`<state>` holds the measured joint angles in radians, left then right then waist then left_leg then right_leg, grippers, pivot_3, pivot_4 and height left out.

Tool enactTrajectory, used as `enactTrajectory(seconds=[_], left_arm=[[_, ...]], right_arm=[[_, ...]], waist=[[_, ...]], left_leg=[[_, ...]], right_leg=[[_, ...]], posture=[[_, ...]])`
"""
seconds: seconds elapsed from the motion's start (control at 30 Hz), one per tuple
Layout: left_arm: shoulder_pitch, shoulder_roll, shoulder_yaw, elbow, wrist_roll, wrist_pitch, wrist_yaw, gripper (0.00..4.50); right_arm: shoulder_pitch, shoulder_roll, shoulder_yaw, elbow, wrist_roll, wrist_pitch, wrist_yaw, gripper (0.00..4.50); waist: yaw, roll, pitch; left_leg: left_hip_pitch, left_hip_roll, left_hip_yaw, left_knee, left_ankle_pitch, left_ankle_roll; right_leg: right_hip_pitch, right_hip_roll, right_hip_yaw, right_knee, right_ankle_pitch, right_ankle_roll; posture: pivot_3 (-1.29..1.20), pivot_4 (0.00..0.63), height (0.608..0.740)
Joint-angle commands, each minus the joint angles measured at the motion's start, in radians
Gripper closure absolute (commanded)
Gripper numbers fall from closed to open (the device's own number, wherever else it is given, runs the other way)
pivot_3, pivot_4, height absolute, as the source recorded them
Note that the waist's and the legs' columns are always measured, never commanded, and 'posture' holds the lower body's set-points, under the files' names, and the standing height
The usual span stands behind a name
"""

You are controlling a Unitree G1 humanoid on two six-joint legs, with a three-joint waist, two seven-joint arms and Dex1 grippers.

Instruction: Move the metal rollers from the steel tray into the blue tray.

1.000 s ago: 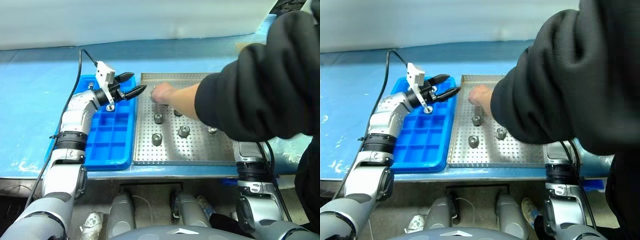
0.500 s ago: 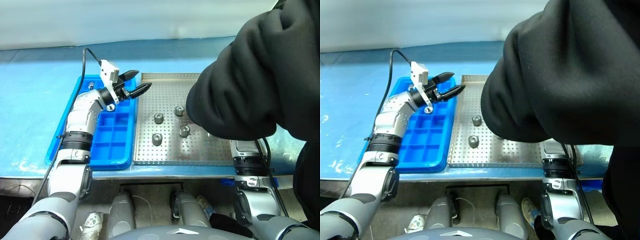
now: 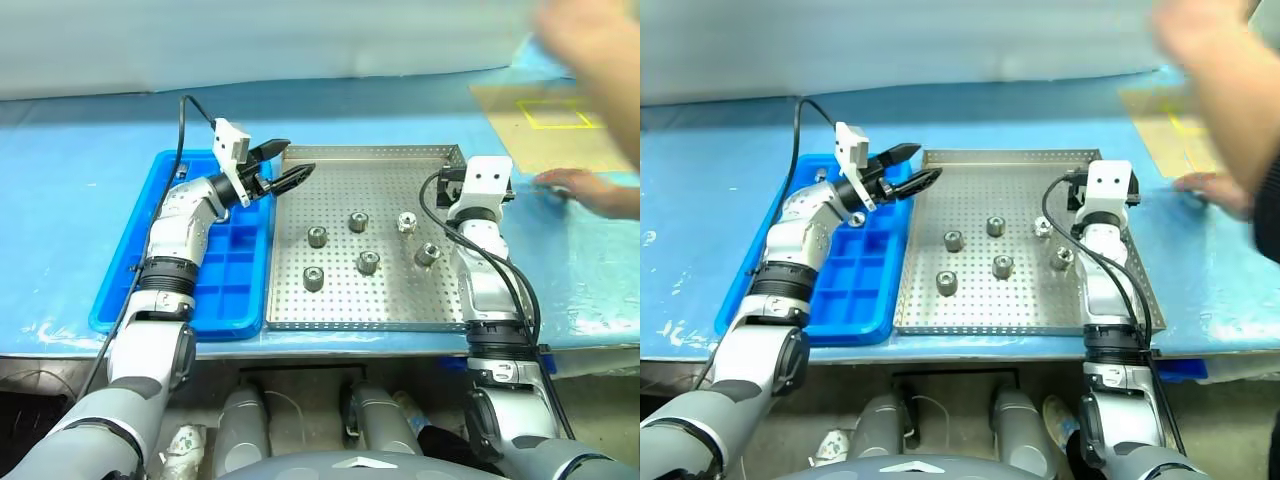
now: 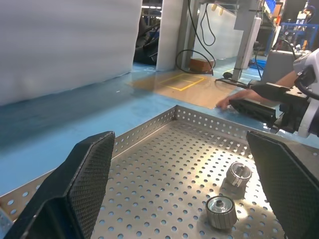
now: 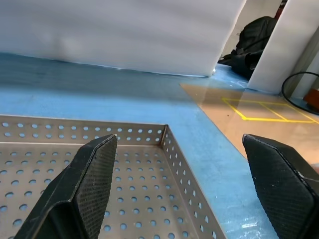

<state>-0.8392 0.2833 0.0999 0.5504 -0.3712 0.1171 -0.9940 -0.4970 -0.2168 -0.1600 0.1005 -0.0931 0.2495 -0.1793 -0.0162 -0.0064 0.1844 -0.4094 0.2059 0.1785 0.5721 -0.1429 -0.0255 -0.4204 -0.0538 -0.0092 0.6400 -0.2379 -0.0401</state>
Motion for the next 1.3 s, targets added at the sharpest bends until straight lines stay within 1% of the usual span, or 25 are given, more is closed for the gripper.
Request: enactTrajectory(seconds=[0.03, 0.2, 0.33, 0.5, 0.63, 0.8, 0.93, 1.03, 1.1, 1.3], left_arm=[[-0.031, 0.003, 0.003, -0.007, -0.005, -0.025, -0.012, 0.0], [-0.029, 0.001, 0.005, 0.024, 0.003, -0.044, -0.008, 0.0], [-0.058, -0.023, 0.0, 0.061, 0.012, -0.067, 0.008, 0.0], [-0.1, -0.064, 0.008, 0.104, 0.011, -0.097, 0.029, 0.0], [-0.099, -0.074, -0.027, 0.105, 0.036, -0.101, -0.008, 0.0], [-0.128, -0.071, -0.009, 0.136, 0.024, -0.091, -0.012, 0.0], [-0.143, -0.08, -0.008, 0.161, 0.026, -0.104, -0.018, 0.0], [-0.133, -0.101, -0.003, 0.115, 0.01, -0.089, -0.001, 0.0], [-0.111, -0.099, -0.004, 0.08, 0.005, -0.077, -0.004, 0.0], [-0.075, -0.053, -0.002, 0.035, 0.005, -0.038, -0.002, 0.0]], right_arm=[[-0.022, -0.003, -0.001, -0.049, -0.007, -0.005, -0.003, 0.36], [-0.04, -0.024, -0.009, -0.05, -0.005, 0.0, 0.007, 0.36], [-0.054, -0.039, -0.009, -0.032, 0.0, 0.001, 0.023, 0.36], [-0.108, -0.011, 0.022, 0.003, 0.012, -0.009, 0.052, 0.36], [-0.137, 0.0, 0.038, 0.036, 0.013, -0.019, 0.067, 0.36], [-0.204, -0.029, 0.052, 0.117, 0.031, -0.057, 0.146, 0.36], [-0.288, -0.063, 0.047, 0.216, 0.03, -0.105, 0.165, 0.36], [-0.313, -0.085, 0.035, 0.262, 0.028, -0.128, 0.153, 0.36], [-0.301, -0.085, 0.034, 0.269, 0.026, -0.132, 0.14, 0.36], [-0.269, -0.066, 0.06, 0.259, 0.021, -0.12, 0.147, 0.36]], waist=[[0.0, 0.0, 0.0], [-0.001, 0.0, 0.0], [0.0, 0.0, 0.0], [0.001, 0.0, 0.0], [0.002, 0.0, 0.0], [0.003, 0.0, 0.0], [0.004, 0.0, 0.0], [0.006, 0.0, 0.0], [0.008, 0.0, 0.0], [0.006, 0.0, 0.0]], left_leg=[[0.0, 0.0, 0.0, 0.0, 0.0, 0.0], [0.0, 0.0, 0.0, 0.0, 0.0, 0.0], [0.0, 0.0, 0.0, 0.0, 0.0, 0.0], [0.0, 0.0, 0.0, 0.001, 0.0, 0.001], [0.0, 0.0, 0.0, 0.0, 0.0, 0.001], [-0.001, 0.0, 0.0, 0.0, -0.002, 0.003], [-0.001, 0.0, 0.0, 0.001, -0.003, 0.005], [-0.001, 0.0, 0.0, 0.002, -0.003, 0.005], [-0.001, 0.0, 0.0, 0.001, -0.003, 0.005], [-0.001, 0.0, 0.0, 0.001, -0.004, 0.006]], right_leg=[[0.0, 0.0, 0.0, 0.0, 0.0, 0.0], [0.0, 0.0, 0.0, 0.0, 0.0, 0.0], [0.0, 0.0, 0.0, 0.0, 0.0, 0.0], [0.0, 0.0, 0.0, 0.0, 0.0, 0.0], [0.0, 0.0, 0.0, 0.0, 0.0, 0.0], [0.0, 0.0, 0.0, -0.001, 0.0, 0.0], [0.0, -0.001, 0.0, 0.0, 0.0, 0.0], [0.0, -0.001, 0.0, 0.0, 0.0, 0.0], [0.001, -0.001, -0.001, -0.001, 0.0, 0.0], [0.0, -0.001, -0.001, -0.001, 0.0, 0.0]], posture=[[-0.39, 0.15, 0.74], [-0.4, 0.15, 0.74], [-0.37, 0.15, 0.74], [-0.34, 0.15, 0.74], [-0.31, 0.15, 0.74], [-0.31, 0.15, 0.74], [-0.3, 0.15, 0.74], [-0.29, 0.15, 0.74], [-0.28, 0.15, 0.74], [-0.25, 0.15, 0.74]])
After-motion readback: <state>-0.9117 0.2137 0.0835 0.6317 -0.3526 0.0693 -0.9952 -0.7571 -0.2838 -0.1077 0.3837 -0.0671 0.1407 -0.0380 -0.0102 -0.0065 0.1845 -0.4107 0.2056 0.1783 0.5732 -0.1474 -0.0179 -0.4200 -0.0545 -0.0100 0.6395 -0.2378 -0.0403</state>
